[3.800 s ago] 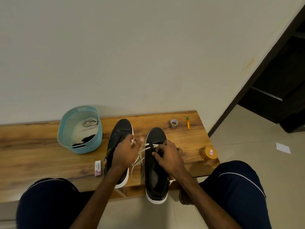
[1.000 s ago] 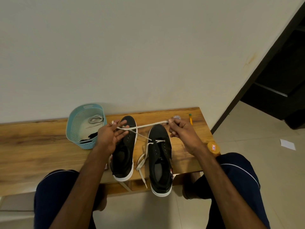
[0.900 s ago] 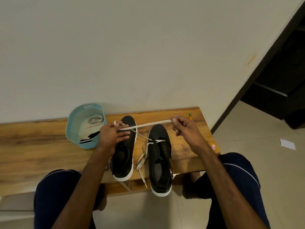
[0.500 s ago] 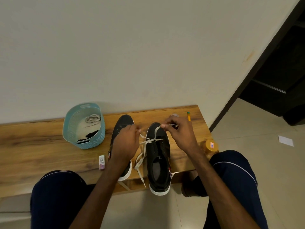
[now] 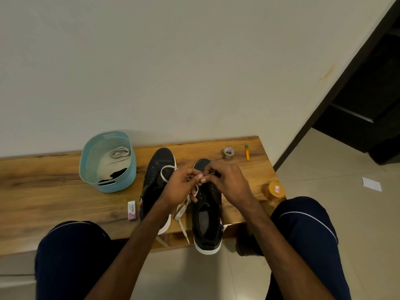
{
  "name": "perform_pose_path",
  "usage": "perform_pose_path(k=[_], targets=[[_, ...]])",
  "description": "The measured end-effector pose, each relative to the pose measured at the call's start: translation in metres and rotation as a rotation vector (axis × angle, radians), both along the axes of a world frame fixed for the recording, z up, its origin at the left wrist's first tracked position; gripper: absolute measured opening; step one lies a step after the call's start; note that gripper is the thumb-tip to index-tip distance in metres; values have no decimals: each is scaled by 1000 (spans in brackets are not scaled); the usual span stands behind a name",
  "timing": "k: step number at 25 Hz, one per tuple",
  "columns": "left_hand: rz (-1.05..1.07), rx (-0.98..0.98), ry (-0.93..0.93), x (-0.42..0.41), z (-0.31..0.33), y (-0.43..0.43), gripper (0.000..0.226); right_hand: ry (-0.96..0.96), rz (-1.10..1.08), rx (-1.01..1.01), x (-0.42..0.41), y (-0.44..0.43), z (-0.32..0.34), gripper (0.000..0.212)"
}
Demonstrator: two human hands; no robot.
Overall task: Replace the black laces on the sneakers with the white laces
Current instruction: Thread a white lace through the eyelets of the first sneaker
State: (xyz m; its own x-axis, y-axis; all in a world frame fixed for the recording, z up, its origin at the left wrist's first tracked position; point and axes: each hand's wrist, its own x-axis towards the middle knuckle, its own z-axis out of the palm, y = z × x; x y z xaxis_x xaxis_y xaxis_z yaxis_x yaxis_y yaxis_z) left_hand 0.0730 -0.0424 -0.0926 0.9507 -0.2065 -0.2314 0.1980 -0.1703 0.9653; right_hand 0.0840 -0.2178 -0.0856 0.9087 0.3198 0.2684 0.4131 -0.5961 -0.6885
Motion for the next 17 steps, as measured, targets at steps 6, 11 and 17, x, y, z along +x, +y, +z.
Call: perform_pose_path(k=[6,11,17], targets=[[67,155,28,6,-7,-1,13,172,-213,-23,1,-1,-11,10],[145,350,-38,10,-30,-7,17,568,-226,-256,-4,-1,-25,33],[126,552,-142,4,-34,-19,11,615,-222,-272,4,-4,-32,25]])
